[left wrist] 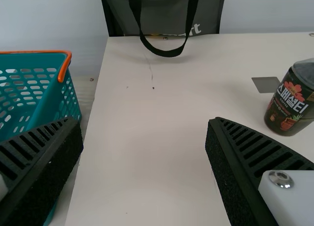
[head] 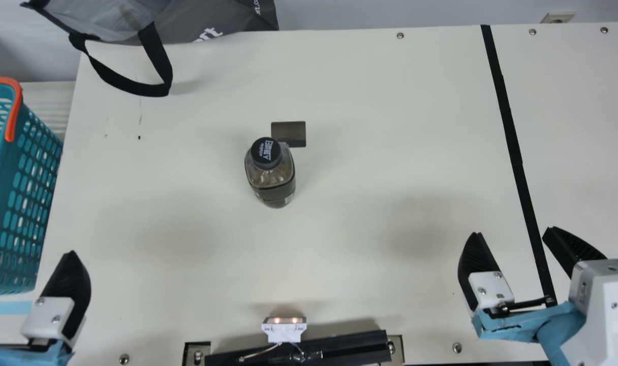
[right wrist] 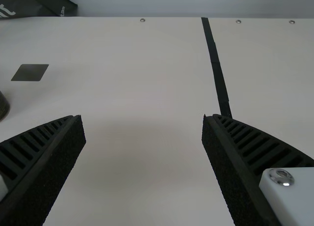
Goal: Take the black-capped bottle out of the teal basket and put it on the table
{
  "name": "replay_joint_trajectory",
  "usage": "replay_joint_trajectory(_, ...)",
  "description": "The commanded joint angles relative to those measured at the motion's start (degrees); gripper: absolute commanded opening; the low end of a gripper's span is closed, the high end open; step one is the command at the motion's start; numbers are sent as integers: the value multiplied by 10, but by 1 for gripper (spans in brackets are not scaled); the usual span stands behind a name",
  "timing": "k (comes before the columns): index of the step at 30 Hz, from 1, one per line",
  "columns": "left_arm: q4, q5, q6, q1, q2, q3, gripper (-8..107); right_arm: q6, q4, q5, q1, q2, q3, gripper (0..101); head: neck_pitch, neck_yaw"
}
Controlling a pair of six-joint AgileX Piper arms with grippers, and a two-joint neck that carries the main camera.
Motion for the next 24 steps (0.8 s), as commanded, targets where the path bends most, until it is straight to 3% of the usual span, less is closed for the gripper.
replay_joint_trajectory(1, 2, -1, -1, -3, -1, 1, 107, 0, 0, 0, 0, 0, 0, 91, -2, 5)
replay_joint_trajectory(24, 12, -4, -12, -16, -1, 0, 107, 0, 0, 0, 0, 0, 0, 91, -2, 5)
